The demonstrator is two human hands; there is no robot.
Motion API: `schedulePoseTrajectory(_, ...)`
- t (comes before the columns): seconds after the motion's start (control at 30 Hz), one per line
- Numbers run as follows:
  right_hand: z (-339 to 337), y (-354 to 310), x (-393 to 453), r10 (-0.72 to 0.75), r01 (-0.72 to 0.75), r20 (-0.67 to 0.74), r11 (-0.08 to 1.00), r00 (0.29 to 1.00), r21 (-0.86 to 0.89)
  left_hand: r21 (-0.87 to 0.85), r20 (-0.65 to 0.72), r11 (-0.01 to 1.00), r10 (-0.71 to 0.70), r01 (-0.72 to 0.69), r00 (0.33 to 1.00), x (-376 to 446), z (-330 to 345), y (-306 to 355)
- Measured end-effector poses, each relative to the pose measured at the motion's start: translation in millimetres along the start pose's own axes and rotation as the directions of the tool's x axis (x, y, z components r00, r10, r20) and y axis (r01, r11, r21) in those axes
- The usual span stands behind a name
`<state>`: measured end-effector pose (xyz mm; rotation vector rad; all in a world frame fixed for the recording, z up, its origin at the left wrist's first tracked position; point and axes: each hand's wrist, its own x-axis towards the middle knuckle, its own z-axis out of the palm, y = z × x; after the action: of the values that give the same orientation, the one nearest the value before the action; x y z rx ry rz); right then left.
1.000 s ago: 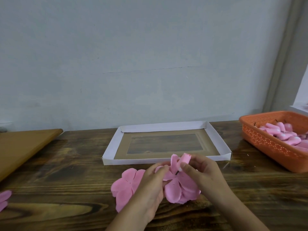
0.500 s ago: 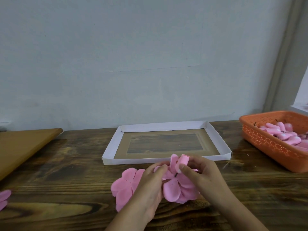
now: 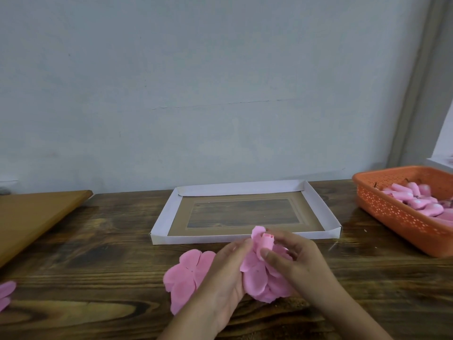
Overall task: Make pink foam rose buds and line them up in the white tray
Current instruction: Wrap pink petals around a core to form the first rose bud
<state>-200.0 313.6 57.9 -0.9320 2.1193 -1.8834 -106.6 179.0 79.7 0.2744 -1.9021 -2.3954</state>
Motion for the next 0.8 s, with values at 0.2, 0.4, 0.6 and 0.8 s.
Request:
schedulePoseTrajectory(0.2, 2, 3, 1, 0.076, -0.076, -0.082, 0.997, 0.994, 0.012, -0.044, -0.004, 0.999, -0.030, 0.030, 1.000, 1, -2, -2)
schedulePoseTrajectory(0.4, 2, -1, 0, 0.018, -0.019, -0.066, 1.000, 0.998, -0.018, -0.063, -0.054, 0.997, -0.051, 0.047, 0.997, 7, -4, -10)
schedulePoseTrajectory(0.6, 2, -4, -1, -0.012, 0.011, -0.029, 0.999, 1.000, -0.038, -0.082, -0.058, 0.996, -0.030, 0.025, 0.998, 9, -7, -12)
schedulePoseTrajectory(0.8, 1, -4, 0, -0.007, 0.007, -0.026, 1.000, 1.000, 0.002, -0.073, -0.057, 0.997, -0.007, 0.002, 0.998, 8, -6, -11)
